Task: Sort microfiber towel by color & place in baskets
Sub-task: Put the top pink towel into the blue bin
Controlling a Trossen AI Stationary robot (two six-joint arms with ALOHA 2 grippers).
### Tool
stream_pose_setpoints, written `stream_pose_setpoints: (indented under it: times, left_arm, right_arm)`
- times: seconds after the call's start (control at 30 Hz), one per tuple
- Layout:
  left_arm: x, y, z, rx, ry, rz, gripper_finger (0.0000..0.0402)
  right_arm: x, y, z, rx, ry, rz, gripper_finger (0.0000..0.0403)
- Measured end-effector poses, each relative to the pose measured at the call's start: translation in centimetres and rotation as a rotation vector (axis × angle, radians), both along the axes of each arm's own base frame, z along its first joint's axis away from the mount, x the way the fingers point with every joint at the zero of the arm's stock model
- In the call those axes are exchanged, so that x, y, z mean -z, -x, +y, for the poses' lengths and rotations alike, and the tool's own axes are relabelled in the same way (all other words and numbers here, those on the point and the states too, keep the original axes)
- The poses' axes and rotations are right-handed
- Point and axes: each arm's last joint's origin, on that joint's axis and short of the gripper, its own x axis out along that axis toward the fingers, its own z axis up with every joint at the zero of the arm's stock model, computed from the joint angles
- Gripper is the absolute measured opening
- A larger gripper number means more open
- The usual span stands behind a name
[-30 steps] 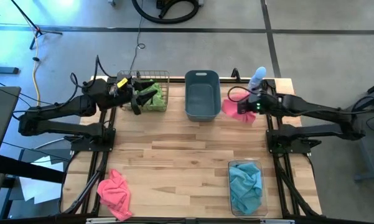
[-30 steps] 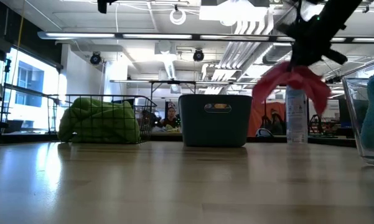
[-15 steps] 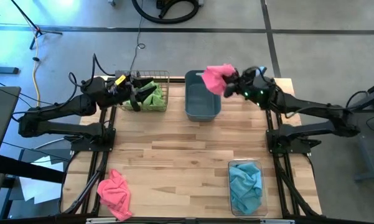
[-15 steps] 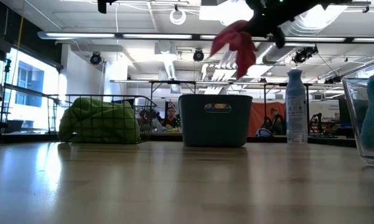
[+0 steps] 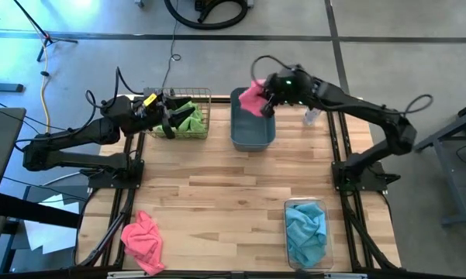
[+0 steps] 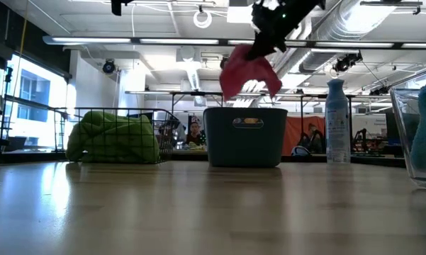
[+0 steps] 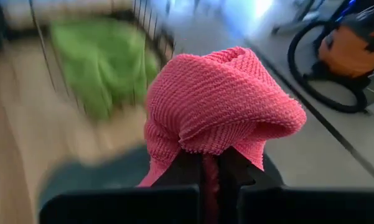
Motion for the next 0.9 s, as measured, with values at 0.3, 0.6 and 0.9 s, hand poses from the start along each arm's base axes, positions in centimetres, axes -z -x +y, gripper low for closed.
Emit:
stream_pose_setpoints:
  times: [0.3, 0.6, 0.9]
  left_arm:
    - [0.0, 0.0, 0.0, 0.002, 0.017, -0.006, 0.0234]
    - [0.0, -0.1, -0.2, 0.056, 0.033, -0.012, 0.0234]
    - [0.0, -0.1, -0.2, 0.057, 0.034, -0.012, 0.0234]
  right_arm:
    - [2.8, -3.5, -2.2, -0.194, 0.025, 0.291, 0.0000]
    - [7.4, -5.1, -2.5, -0.467, -0.022, 0.501, 0.0000]
    - [11.0, -6.3, -3.1, -0.498, -0.103, 0.592, 0.0000]
